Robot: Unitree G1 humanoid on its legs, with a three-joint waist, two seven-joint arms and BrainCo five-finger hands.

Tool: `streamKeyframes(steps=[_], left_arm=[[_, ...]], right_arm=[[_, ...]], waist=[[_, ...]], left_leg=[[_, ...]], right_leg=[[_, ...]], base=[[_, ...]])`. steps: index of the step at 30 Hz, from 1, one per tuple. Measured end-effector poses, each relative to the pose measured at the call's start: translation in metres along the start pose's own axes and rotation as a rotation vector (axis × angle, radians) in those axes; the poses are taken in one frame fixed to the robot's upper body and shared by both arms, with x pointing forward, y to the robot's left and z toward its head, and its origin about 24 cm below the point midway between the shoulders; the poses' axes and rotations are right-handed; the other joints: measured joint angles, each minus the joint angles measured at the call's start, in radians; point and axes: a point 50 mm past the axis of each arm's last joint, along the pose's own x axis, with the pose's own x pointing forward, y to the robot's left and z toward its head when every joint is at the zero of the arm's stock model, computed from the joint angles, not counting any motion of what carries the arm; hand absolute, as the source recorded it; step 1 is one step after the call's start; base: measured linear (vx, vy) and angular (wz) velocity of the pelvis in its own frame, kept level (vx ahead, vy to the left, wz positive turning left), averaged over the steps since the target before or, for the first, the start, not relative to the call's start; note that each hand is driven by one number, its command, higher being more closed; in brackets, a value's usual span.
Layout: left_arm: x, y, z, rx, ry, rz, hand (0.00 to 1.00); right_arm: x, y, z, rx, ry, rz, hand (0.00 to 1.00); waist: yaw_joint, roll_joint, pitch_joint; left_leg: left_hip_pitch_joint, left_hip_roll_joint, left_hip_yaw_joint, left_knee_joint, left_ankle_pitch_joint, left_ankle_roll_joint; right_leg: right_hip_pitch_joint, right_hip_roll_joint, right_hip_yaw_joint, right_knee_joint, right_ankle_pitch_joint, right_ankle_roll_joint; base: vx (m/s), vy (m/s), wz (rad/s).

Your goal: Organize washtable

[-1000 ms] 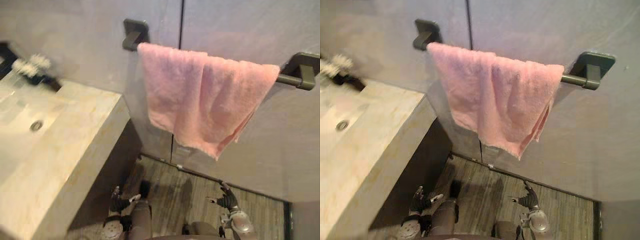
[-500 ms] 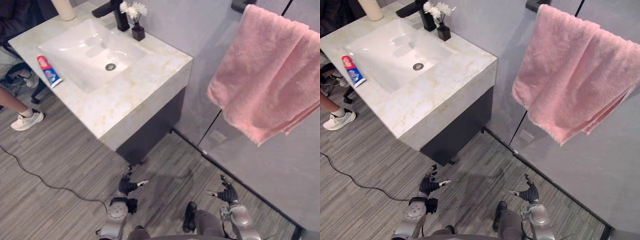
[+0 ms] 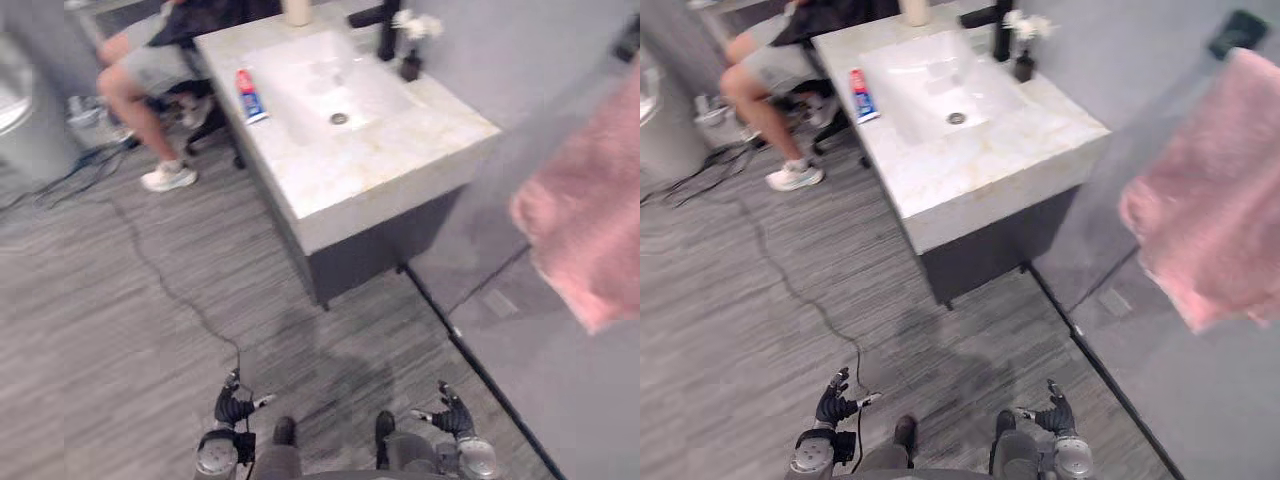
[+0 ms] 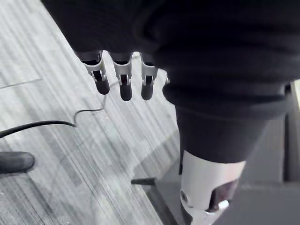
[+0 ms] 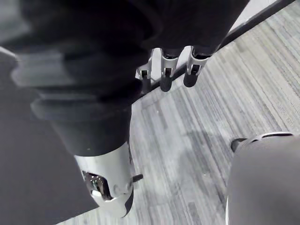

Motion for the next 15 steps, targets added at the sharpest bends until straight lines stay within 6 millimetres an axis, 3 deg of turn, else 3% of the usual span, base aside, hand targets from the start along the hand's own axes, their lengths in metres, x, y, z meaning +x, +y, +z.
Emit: streamKeyframes(steps=[1, 3, 4, 6, 9, 10, 11, 14, 15], left_arm=[[0.001, 0.000, 0.001, -0.001, -0.003, 0.001, 0.00], [0.004, 0.007, 0.005, 0.007, -0.019, 0.019, 0.00], [0.004, 0.009, 0.005, 0.012, -0.018, 0.024, 0.00], [-0.001, 0.025, -0.007, 0.047, 0.021, 0.059, 0.00], [-0.008, 0.034, -0.020, 0.057, 0.063, 0.090, 0.00], [-0.008, 0.034, -0.020, 0.052, 0.067, 0.095, 0.00], [-0.008, 0.035, -0.021, 0.043, 0.072, 0.104, 0.00], [-0.011, 0.034, -0.028, 0.004, 0.101, 0.126, 0.00], [-0.013, 0.035, -0.030, 0.001, 0.105, 0.131, 0.00]], right_arm=[[-0.002, -0.002, -0.004, 0.012, 0.011, -0.009, 0.00], [-0.002, -0.001, -0.005, 0.029, 0.015, -0.013, 0.00], [-0.001, 0.000, -0.002, 0.031, 0.004, -0.010, 0.00], [0.006, 0.011, 0.013, 0.047, -0.044, 0.015, 0.00], [0.007, 0.021, 0.020, 0.049, -0.070, 0.046, 0.00], [0.007, 0.022, 0.021, 0.048, -0.072, 0.048, 0.00], [0.008, 0.023, 0.023, 0.044, -0.079, 0.053, 0.00], [0.011, 0.026, 0.025, 0.004, -0.078, 0.072, 0.00], [0.011, 0.023, 0.022, -0.019, -0.066, 0.069, 0.00]], waist=[[-0.002, -0.001, 0.000], [-0.003, -0.026, -0.006], [-0.001, -0.031, -0.004], [0.009, -0.066, -0.007], [0.015, -0.082, -0.015], [0.017, -0.082, -0.015], [0.021, -0.084, -0.011], [0.025, -0.087, 0.006], [0.027, -0.080, 0.006]], left_leg=[[0.001, 0.000, 0.060, -0.004, 0.020, -0.014], [-0.005, -0.001, 0.339, -0.012, 0.060, 0.039], [-0.005, -0.001, 0.373, -0.016, 0.060, 0.039], [0.002, -0.018, 0.373, -0.022, 0.062, 0.041], [0.020, -0.049, 0.369, -0.049, 0.061, 0.042], [0.019, -0.057, 0.370, -0.050, 0.058, 0.045], [0.018, -0.075, 0.374, -0.048, 0.049, 0.055], [-0.029, -0.102, 0.378, 0.078, -0.056, 0.090], [-0.090, -0.095, 0.374, 0.290, -0.172, 0.109]], right_leg=[[0.022, -0.016, -0.041, 0.008, 0.007, -0.007], [0.067, -0.051, -0.108, 0.009, 0.010, -0.011], [0.075, -0.051, -0.108, 0.007, 0.010, -0.011], [0.110, -0.053, -0.102, -0.026, 0.010, -0.010], [0.140, -0.069, -0.079, -0.077, 0.008, -0.006], [0.142, -0.075, -0.074, -0.086, 0.006, 0.007], [0.142, -0.088, -0.071, -0.090, -0.006, 0.043], [0.111, -0.149, -0.044, -0.019, -0.069, 0.081], [0.099, -0.164, -0.051, 0.047, -0.102, 0.080]], base=[[0.11, 0.120, 2.02], [0.13, 0.136, 1.82], [0.10, 0.146, 1.23], [0.06, 0.105, 0.60], [0.04, 0.078, 0.15], [-0.01, 0.094, -0.01], [-0.02, 0.120, -0.02], [0.01, 0.181, 0.03], [0.15, 0.235, 0.23]])
